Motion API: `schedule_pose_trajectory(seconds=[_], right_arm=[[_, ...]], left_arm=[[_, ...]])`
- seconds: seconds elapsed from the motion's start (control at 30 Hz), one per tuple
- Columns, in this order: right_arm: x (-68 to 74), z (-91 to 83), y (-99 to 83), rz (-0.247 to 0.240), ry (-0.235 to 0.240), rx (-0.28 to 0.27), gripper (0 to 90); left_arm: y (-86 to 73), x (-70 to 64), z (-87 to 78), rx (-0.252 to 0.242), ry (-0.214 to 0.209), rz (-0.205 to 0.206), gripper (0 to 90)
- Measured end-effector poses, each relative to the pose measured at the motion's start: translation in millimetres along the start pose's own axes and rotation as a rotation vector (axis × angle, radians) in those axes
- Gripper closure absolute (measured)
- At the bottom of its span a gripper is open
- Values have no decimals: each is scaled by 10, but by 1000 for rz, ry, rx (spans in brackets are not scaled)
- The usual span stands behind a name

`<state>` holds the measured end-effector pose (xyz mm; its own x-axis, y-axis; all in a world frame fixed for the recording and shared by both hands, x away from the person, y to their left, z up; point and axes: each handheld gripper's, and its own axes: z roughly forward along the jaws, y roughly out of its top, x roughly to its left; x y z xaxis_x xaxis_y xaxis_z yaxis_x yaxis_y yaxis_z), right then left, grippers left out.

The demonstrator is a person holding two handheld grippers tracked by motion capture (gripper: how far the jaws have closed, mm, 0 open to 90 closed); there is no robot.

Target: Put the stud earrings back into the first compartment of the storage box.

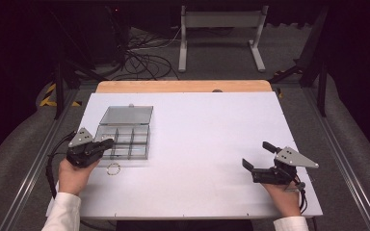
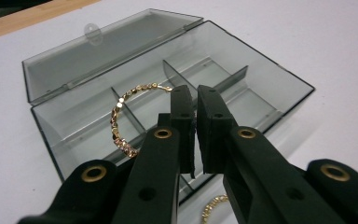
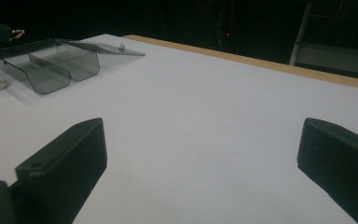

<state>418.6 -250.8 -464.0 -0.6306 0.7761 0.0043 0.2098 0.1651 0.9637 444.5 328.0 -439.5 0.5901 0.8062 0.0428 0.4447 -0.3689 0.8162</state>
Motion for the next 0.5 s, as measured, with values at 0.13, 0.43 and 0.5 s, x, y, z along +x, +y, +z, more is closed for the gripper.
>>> schedule_pose_trajectory(seconds=[0.13, 0.43, 0.5], right_arm=[[-6, -4, -3, 3, -2, 0, 21], [13, 16, -10, -3, -2, 9, 21], [9, 16, -11, -1, -2, 8, 21]], left_arm=[[8, 75, 56, 15, 17, -19, 859], [14, 190, 176, 30, 51, -49, 858], [2, 235, 213, 28, 57, -67, 858]])
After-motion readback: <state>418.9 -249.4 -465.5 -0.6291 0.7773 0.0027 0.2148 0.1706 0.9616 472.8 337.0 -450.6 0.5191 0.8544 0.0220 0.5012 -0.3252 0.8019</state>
